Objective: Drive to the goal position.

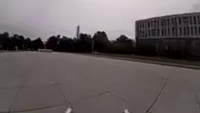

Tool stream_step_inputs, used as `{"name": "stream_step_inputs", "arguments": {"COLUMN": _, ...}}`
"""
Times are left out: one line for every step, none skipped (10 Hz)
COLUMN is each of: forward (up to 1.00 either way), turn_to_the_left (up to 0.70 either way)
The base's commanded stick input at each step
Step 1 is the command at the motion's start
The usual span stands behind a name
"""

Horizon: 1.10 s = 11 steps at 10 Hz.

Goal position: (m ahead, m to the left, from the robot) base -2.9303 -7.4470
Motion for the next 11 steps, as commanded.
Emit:
{"name": "stream_step_inputs", "arguments": {"forward": 0.0, "turn_to_the_left": -1.0}}
{"name": "stream_step_inputs", "arguments": {"forward": 0.0, "turn_to_the_left": -1.0}}
{"name": "stream_step_inputs", "arguments": {"forward": 0.0, "turn_to_the_left": -1.0}}
{"name": "stream_step_inputs", "arguments": {"forward": 0.0, "turn_to_the_left": -1.0}}
{"name": "stream_step_inputs", "arguments": {"forward": 0.0, "turn_to_the_left": -1.0}}
{"name": "stream_step_inputs", "arguments": {"forward": 0.0, "turn_to_the_left": -1.0}}
{"name": "stream_step_inputs", "arguments": {"forward": 0.0, "turn_to_the_left": -1.0}}
{"name": "stream_step_inputs", "arguments": {"forward": 0.0, "turn_to_the_left": -1.0}}
{"name": "stream_step_inputs", "arguments": {"forward": 0.0, "turn_to_the_left": -1.0}}
{"name": "stream_step_inputs", "arguments": {"forward": 0.0, "turn_to_the_left": -1.0}}
{"name": "stream_step_inputs", "arguments": {"forward": 0.0, "turn_to_the_left": -1.0}}
